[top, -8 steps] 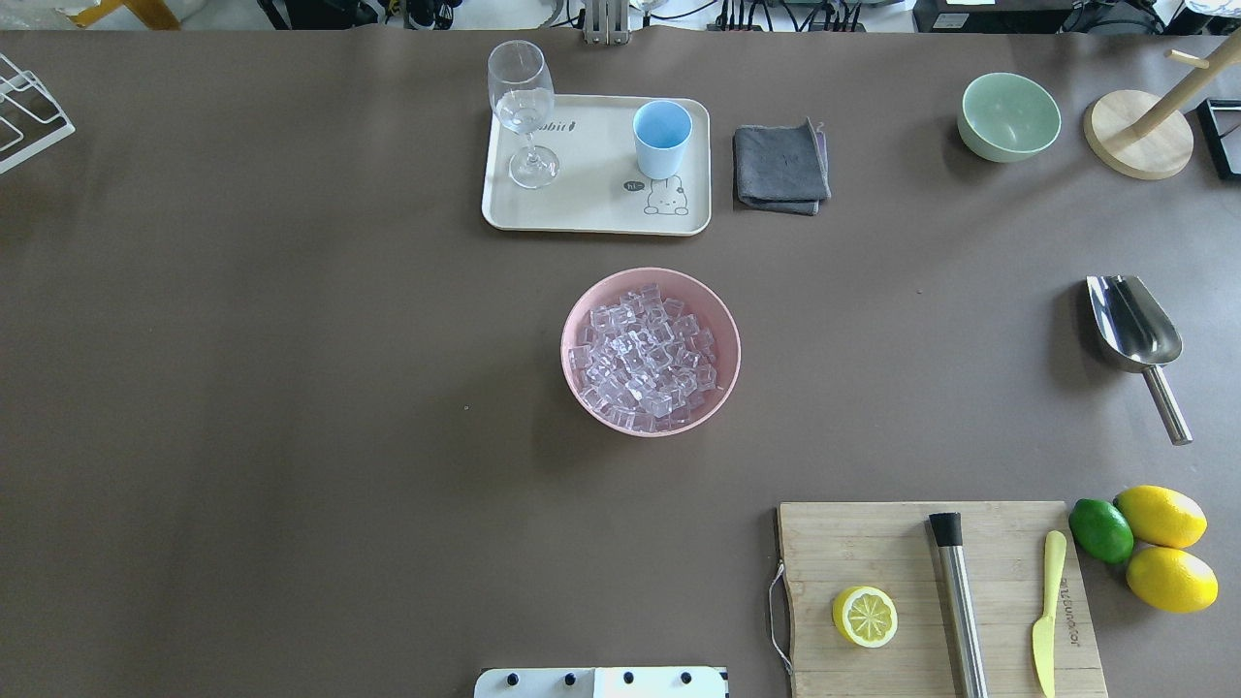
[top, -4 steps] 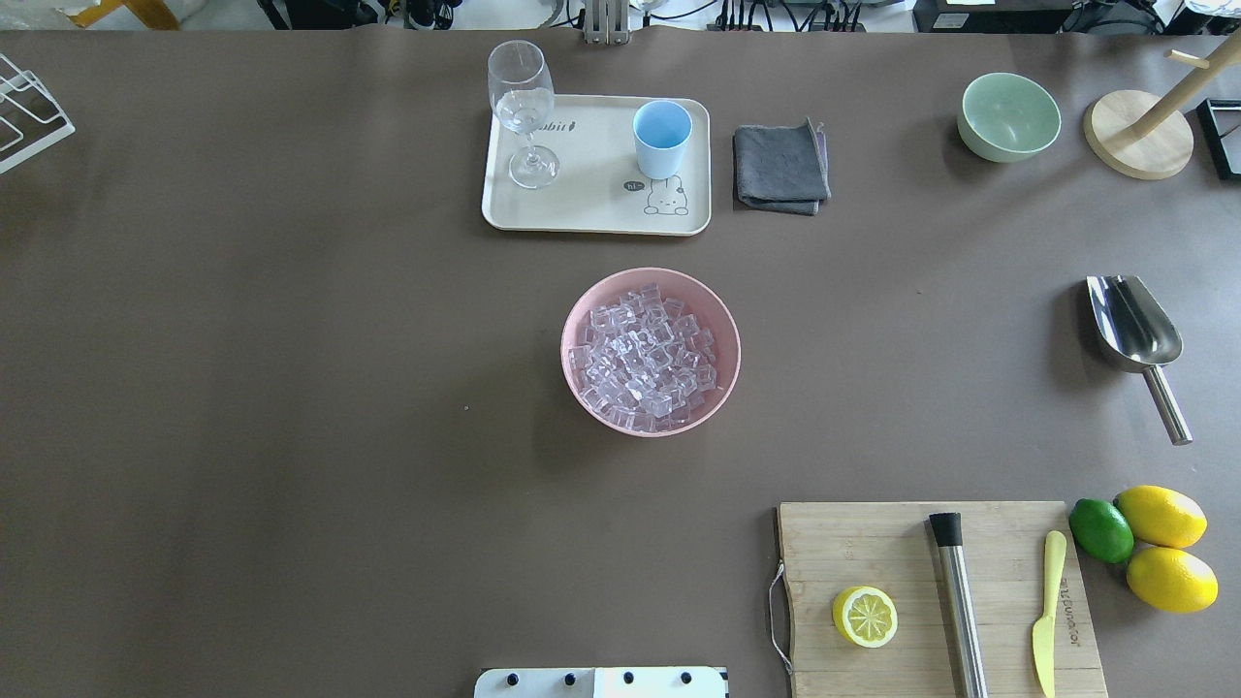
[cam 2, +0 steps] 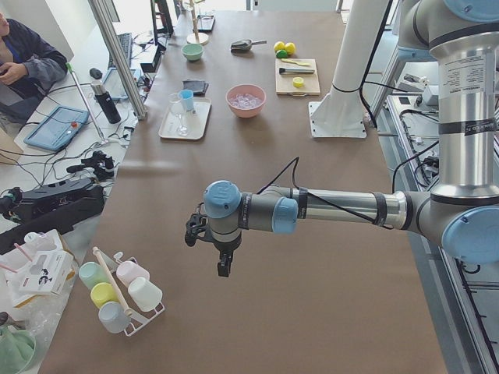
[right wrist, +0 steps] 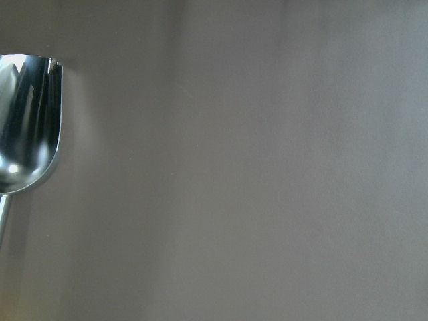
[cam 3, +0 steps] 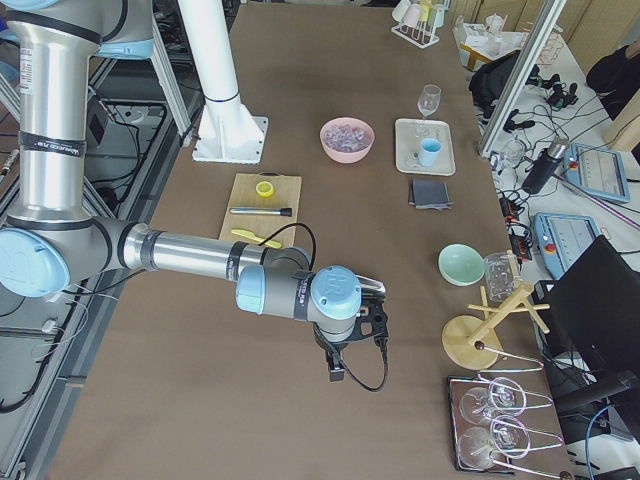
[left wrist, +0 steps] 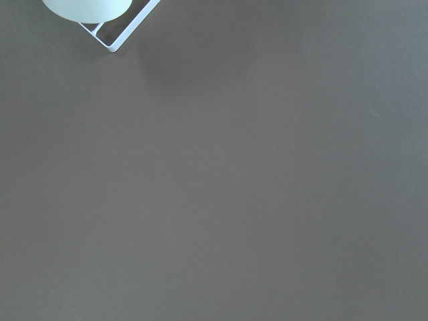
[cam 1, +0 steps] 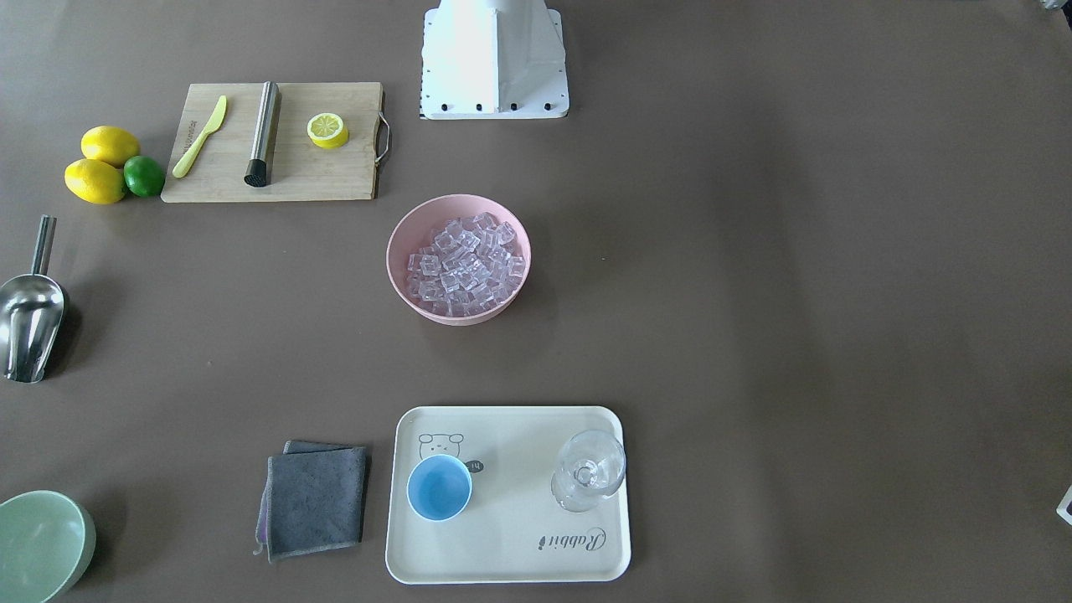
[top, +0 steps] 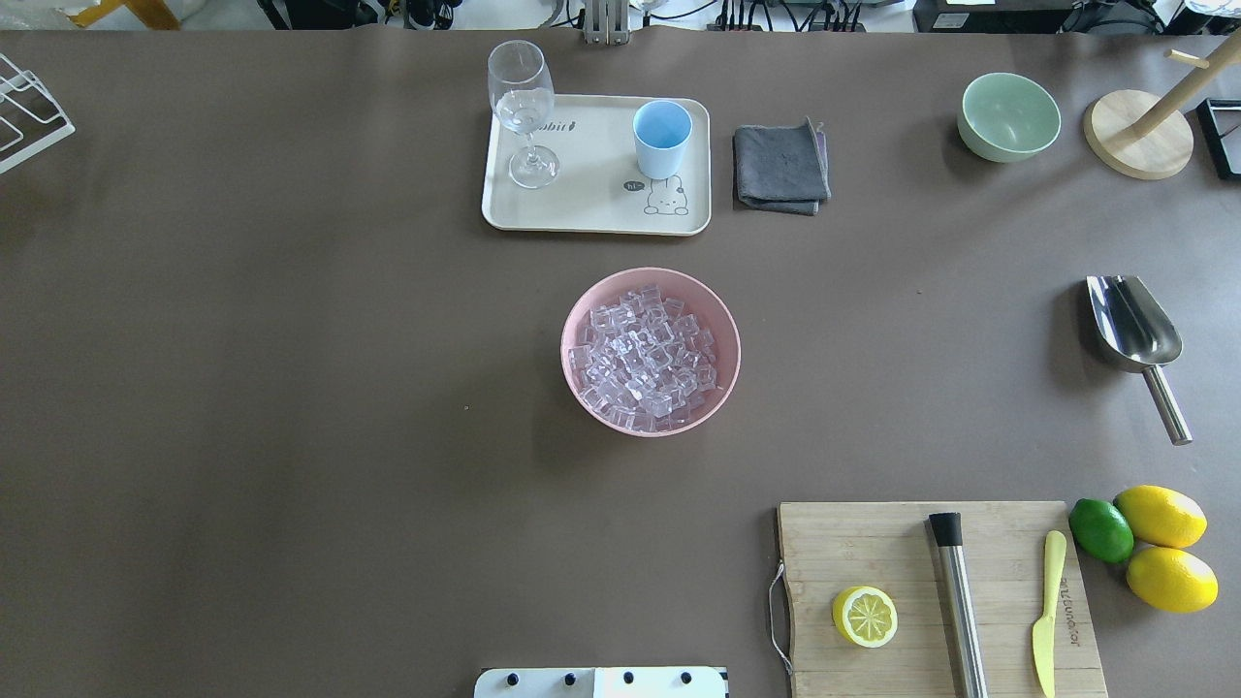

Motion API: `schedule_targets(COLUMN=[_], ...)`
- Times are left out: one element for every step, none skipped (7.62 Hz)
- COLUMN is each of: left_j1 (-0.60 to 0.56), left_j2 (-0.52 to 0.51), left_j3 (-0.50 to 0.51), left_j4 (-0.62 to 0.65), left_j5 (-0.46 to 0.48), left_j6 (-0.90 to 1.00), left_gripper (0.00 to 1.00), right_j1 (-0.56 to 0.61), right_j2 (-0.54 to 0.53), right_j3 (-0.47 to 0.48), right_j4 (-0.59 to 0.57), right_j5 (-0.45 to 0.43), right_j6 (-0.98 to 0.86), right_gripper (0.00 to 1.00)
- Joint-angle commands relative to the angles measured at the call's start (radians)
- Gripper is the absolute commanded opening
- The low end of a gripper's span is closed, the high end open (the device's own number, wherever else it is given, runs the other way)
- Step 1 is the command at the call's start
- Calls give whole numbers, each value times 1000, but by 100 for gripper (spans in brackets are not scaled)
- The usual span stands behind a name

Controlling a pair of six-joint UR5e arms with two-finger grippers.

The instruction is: Put ice in cup with scoop

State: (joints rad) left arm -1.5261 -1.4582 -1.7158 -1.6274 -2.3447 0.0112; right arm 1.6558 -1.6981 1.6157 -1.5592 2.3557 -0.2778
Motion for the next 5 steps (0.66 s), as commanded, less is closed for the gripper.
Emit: schedule_targets(left_j1=[9, 9, 17, 17, 17], left_j2=[1, 1, -1, -1, -2], left_j3=[-2, -2, -2, -4, -4], left_j4=[-66, -68, -68, -68, -68], left_j5=[-1, -2, -10, -11, -11], left_j6=[3, 1, 1, 1, 1], left_gripper=[98, 98, 98, 98, 98], right_j1=[-26, -66, -95, -135, -189], right_j2=[0, -3, -6, -6, -6], right_j3=[-23, -22, -20, -17, -11], right_j4=[33, 71, 120, 178, 255], right_j5=[64, 86, 97, 97, 96], right_j6=[29, 72, 133, 229, 358], right_gripper=[100, 100, 100, 100, 100])
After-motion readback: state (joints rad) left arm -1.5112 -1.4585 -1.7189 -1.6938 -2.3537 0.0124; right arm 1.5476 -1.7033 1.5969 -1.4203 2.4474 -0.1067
